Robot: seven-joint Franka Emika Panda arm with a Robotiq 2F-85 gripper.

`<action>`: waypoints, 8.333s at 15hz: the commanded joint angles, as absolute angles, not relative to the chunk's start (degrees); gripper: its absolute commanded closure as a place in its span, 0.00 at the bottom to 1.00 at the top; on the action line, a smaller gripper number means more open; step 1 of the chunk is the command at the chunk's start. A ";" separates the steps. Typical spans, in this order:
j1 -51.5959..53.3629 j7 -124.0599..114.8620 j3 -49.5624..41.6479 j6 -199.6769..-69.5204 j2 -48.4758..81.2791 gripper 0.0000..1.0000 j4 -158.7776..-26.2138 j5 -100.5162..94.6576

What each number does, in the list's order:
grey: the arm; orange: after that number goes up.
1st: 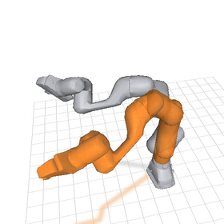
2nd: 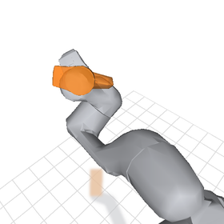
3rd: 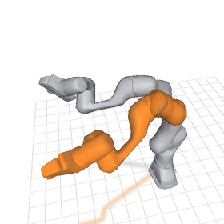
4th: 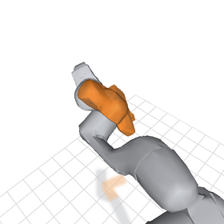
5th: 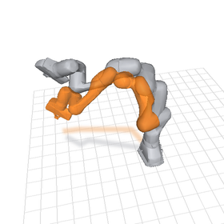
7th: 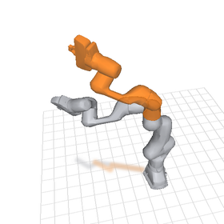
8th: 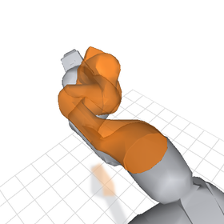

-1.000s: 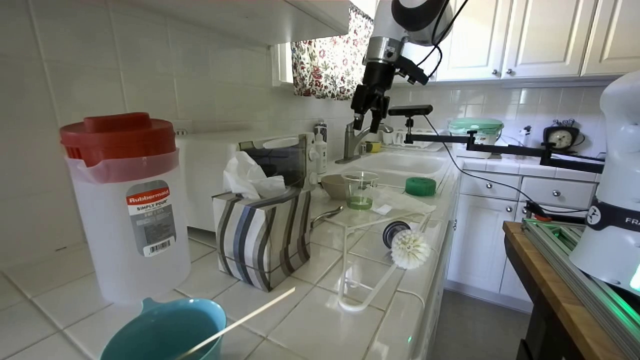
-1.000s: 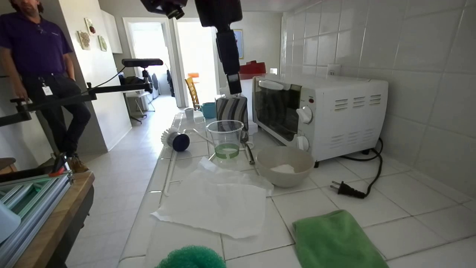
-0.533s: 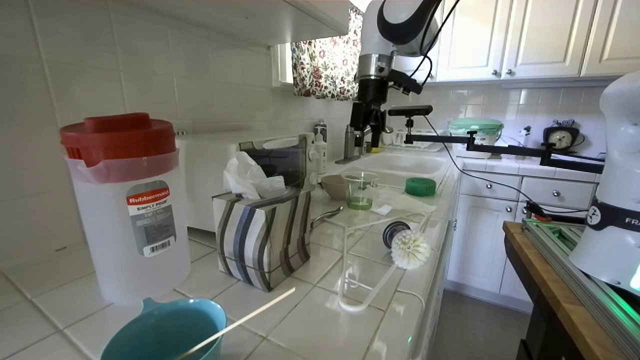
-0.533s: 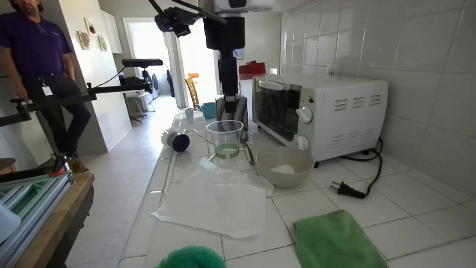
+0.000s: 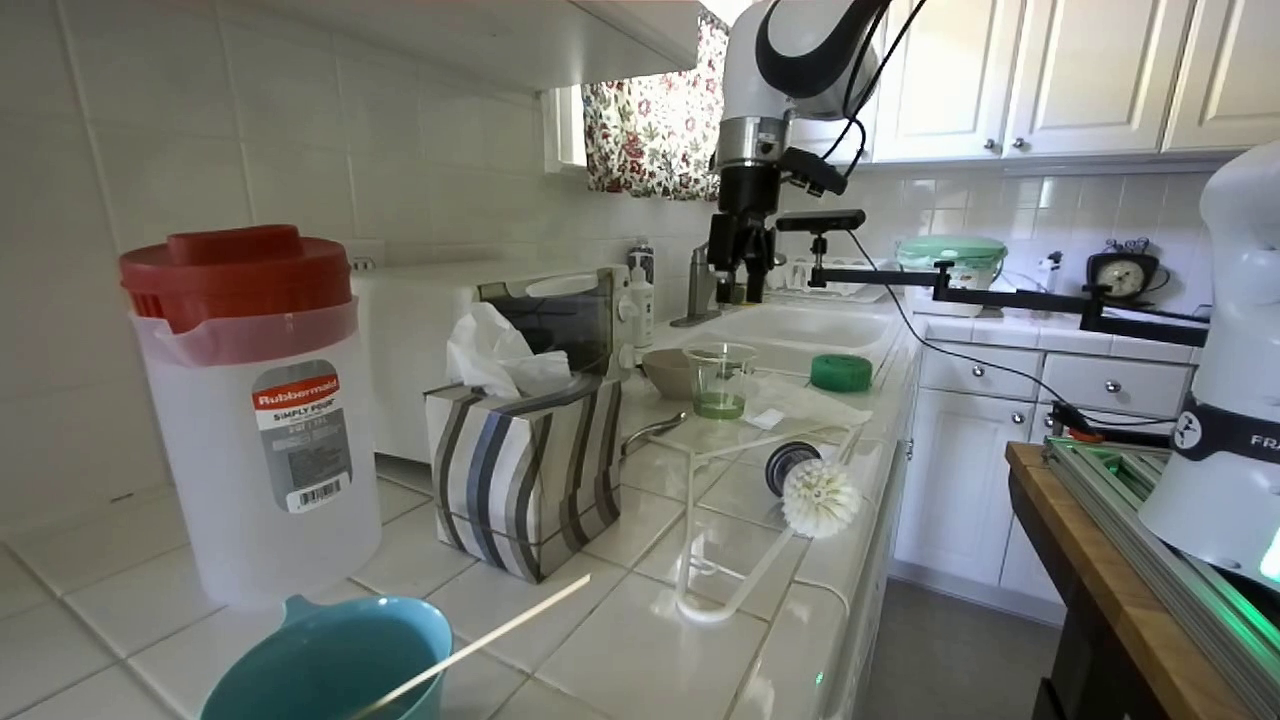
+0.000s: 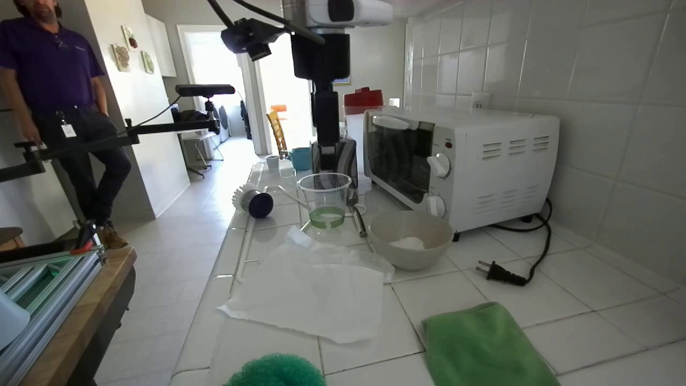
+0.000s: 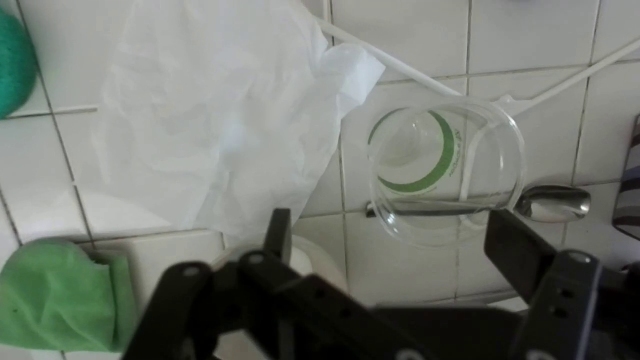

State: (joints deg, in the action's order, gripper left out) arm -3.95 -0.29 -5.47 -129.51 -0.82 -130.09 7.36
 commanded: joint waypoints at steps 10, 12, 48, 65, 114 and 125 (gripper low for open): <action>-4.28 2.91 -4.86 -133.23 3.20 0.00 -132.00 3.77; -4.38 3.05 -4.96 -135.29 3.76 0.00 -132.30 3.08; -8.01 4.68 -8.19 -141.44 -4.56 0.98 -142.89 8.99; -14.75 -0.03 -15.27 -144.74 -15.27 0.98 -154.00 14.94; -0.62 2.20 -8.46 -149.22 -13.47 0.00 -133.93 10.47; 0.82 0.53 -3.50 -140.18 -6.13 0.00 -128.64 12.90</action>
State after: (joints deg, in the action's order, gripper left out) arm 1.73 0.51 -4.39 -140.32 -6.10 -128.71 12.83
